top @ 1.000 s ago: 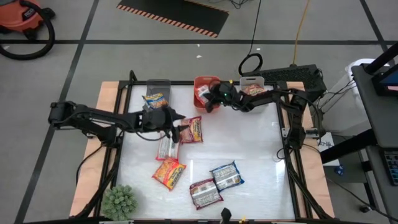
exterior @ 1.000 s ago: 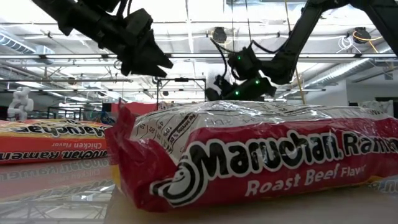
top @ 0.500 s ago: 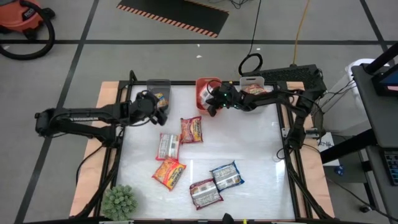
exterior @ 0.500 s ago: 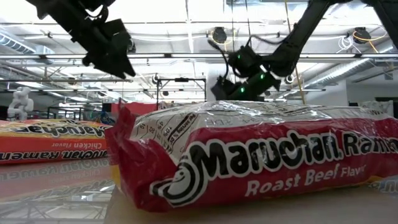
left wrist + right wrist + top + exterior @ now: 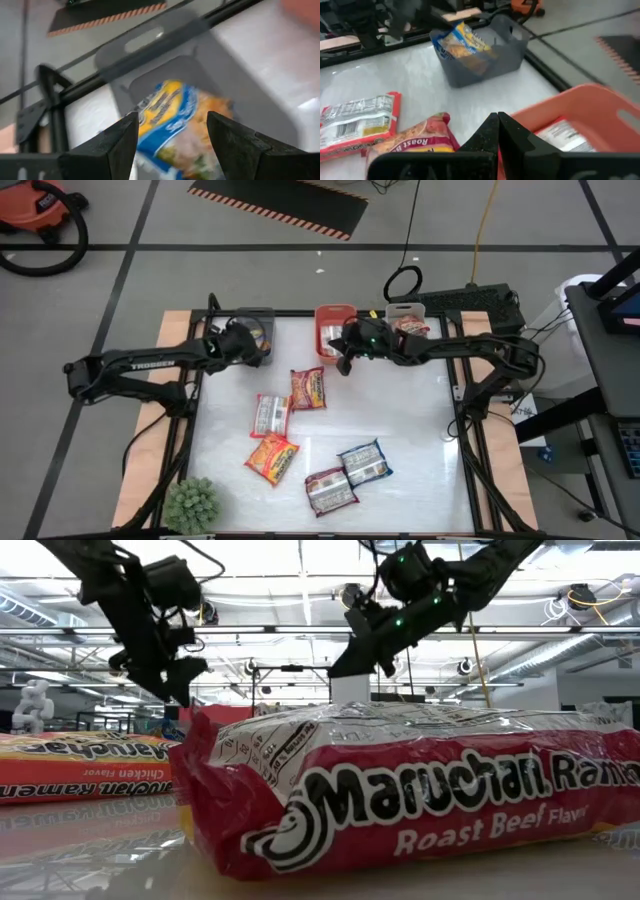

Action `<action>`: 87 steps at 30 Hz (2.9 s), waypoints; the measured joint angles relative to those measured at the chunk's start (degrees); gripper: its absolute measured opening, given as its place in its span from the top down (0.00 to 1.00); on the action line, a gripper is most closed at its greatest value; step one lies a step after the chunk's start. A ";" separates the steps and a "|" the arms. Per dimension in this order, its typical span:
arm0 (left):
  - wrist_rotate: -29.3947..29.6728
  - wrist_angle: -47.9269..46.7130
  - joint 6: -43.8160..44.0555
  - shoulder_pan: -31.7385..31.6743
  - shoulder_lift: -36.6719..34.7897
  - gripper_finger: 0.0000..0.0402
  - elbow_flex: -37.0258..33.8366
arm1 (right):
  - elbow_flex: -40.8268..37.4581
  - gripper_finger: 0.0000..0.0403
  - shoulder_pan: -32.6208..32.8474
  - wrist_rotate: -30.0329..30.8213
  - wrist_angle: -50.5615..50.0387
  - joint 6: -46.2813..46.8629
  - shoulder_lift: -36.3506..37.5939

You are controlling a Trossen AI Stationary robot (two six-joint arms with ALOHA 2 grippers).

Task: Sort Maruchan noodles
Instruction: Adjust the black bin

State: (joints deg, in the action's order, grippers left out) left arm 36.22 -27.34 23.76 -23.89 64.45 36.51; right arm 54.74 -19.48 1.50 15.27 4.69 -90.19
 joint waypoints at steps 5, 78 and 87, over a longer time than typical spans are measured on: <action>0.71 -1.55 1.48 -1.24 3.92 0.41 -0.02 | 0.00 1.00 0.48 1.60 -1.71 -1.71 0.72; -4.28 6.45 -7.09 -5.68 4.67 0.84 -4.72 | 0.00 1.00 0.94 1.27 -1.99 -2.40 0.70; -18.63 5.76 -12.04 1.49 -3.96 0.84 -1.49 | 0.00 1.00 1.66 1.22 -2.37 -2.38 0.70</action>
State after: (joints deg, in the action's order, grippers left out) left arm 17.59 -21.58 11.72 -22.40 60.48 35.03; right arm 54.74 -17.83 2.72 12.90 2.31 -89.49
